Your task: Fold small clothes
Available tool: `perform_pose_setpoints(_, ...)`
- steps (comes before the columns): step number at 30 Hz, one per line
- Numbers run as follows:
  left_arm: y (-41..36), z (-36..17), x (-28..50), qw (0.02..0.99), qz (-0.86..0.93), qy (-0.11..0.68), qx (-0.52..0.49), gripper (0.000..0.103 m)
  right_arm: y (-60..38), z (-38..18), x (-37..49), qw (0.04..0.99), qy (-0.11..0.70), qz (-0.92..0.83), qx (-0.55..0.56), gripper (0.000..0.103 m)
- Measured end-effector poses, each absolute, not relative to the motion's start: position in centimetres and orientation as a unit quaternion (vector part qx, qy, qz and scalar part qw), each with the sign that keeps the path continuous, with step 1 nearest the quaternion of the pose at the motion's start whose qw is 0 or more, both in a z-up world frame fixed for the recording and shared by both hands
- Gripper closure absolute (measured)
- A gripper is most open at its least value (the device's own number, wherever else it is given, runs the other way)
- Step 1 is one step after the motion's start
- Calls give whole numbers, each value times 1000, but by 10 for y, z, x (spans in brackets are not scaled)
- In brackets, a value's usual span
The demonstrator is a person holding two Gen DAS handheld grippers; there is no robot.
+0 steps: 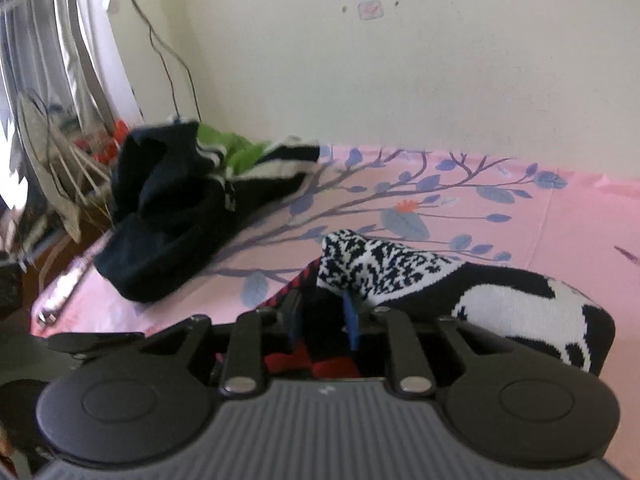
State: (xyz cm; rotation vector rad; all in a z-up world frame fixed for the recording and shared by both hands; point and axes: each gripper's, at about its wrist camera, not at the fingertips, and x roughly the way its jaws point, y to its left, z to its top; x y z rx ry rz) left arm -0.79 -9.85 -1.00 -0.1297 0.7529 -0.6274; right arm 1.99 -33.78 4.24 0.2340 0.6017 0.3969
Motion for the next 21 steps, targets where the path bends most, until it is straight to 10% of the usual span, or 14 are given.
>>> perform_pose_setpoints(5, -92, 9, -11, 890, -299, 341, -53, 4, -367, 58, -29, 937, 221, 211, 172, 46)
perform_pose_setpoints(21, -127, -10, -12, 906, -257, 337, 2, 0, -409, -4, -129, 943, 240, 88, 211, 20)
